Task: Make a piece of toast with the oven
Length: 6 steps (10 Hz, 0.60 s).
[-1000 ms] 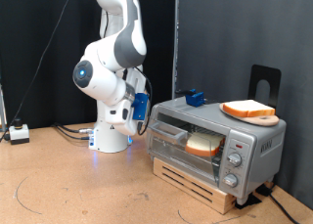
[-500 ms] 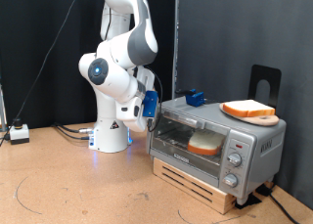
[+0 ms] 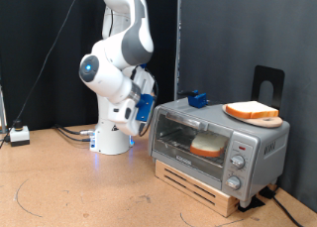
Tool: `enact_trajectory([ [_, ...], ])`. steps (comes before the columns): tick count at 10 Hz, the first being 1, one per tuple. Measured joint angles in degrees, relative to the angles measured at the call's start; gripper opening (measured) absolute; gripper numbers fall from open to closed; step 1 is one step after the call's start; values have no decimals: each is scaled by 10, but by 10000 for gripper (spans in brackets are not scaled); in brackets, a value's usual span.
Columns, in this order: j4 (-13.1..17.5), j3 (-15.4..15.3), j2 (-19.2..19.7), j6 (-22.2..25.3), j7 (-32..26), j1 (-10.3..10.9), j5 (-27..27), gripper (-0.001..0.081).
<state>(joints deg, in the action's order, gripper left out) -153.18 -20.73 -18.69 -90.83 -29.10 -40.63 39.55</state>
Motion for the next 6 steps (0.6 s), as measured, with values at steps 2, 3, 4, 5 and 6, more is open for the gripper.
enact_trajectory([
  [2,21,11,23,4,13,-22,-31,810],
  [3,21,11,23,3,10,-22,-30,810],
  [4,28,16,28,34,2,-22,-29,810],
  [5,48,29,44,67,-2,-27,-29,810],
  [6,70,40,68,86,6,-35,-24,810],
])
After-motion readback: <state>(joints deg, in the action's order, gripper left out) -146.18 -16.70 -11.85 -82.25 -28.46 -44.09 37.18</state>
